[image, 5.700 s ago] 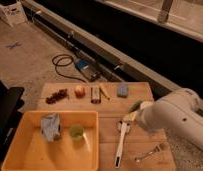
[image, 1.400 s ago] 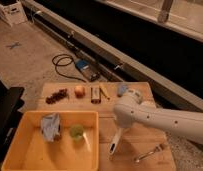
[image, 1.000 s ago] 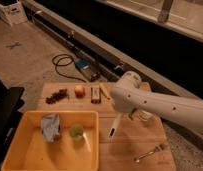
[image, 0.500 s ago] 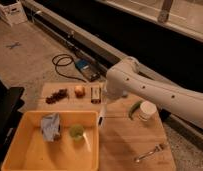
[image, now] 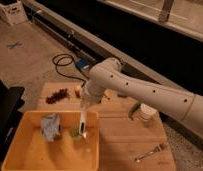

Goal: Wipe tray with brush

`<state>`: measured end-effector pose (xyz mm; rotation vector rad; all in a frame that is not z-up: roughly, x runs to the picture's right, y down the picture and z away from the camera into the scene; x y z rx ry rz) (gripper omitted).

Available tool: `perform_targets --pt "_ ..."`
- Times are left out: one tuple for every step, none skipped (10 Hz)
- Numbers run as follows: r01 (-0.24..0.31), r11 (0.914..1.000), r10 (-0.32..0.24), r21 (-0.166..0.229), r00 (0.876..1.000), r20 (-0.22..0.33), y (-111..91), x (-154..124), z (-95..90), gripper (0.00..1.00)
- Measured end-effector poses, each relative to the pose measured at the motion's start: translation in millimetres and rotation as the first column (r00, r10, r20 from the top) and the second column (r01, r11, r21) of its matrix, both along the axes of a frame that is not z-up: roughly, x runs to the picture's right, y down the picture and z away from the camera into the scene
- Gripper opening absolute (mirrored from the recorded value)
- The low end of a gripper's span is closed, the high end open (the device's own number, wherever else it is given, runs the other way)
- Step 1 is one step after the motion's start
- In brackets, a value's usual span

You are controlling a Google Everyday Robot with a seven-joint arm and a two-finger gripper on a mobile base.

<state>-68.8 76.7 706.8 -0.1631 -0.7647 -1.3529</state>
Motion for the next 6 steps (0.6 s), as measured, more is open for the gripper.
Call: perform_targets --pt "0.001 1.0 -0.001 -0.001 1.0 0.001 0.5 -0.9 0.0 0.0" --pt "0.003 1.0 -0.003 0.0 1.0 0.003 0.4 -2.3 -0.2 0.0" --pt "0.001 1.0 -0.001 0.0 1.0 0.002 0.0 -1.3 -0.1 0.0" --pt "0.001 1.0 -0.001 0.0 1.0 0.001 -0.1 -0.7 -0.1 0.0" --pt "0.008 1.0 -0.008 0.002 1.0 0.0 0.3 -1.8 -0.4 0.0" --pt "0.045 0.9988 -0.045 0.02 0.999 0.005 -1.3 -5.5 -3.6 0.0"
